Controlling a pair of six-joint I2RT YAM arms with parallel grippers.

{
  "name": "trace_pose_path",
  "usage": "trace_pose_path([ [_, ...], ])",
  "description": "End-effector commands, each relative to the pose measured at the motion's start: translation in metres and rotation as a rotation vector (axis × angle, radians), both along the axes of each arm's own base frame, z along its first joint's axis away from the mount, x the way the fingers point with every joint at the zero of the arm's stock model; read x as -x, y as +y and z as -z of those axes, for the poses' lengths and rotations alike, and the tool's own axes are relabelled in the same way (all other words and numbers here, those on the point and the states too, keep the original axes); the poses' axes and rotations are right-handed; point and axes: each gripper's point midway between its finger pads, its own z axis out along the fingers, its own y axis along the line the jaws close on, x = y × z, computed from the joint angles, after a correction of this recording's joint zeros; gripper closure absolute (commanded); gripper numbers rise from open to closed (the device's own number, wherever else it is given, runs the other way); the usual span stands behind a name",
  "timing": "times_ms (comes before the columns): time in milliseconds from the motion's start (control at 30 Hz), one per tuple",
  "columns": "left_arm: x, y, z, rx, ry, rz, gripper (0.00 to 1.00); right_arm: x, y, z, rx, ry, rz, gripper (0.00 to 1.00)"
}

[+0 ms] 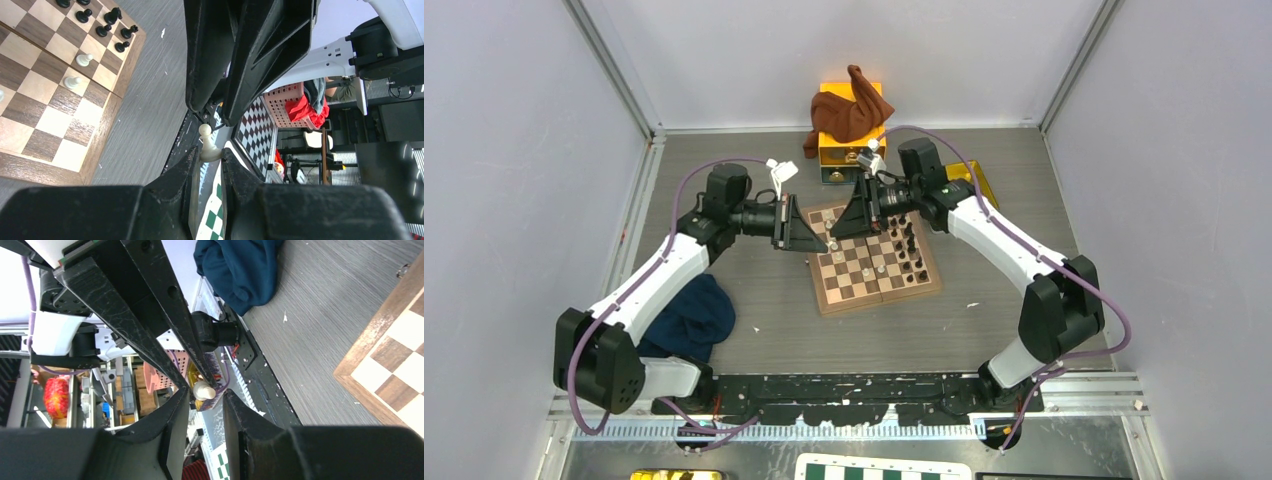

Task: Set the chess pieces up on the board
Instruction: Place the chess piece on the chessboard.

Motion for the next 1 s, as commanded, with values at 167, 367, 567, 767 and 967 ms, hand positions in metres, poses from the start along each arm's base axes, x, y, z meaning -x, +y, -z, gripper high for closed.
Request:
trace_pose_path([
  [167,-0.003,-0.005,-0.024,0.058,-0.069,0.037,1.0,0.017,0.007,-0.032,-0.099,-0.045,-0.063,0.63],
  [367,-0.002,-0.006,-0.028,0.065,-0.075,0.038,1.0,0.019,0.007,-0.027,-0.093,-0.031,-0.066,0.63],
  [567,-0.002,-0.006,-0.029,0.069,-0.075,0.04,1.0,0.024,0.006,-0.025,-0.093,-0.026,-0.072,0.63],
  [767,-0.002,-0.007,-0.028,0.069,-0.072,0.043,1.0,0.027,0.006,-0.025,-0.092,-0.023,-0.077,0.67],
  [967,0.0,-0.008,-0.026,0.068,-0.068,0.045,1.0,0.027,0.007,-0.025,-0.093,-0.025,-0.081,0.7],
])
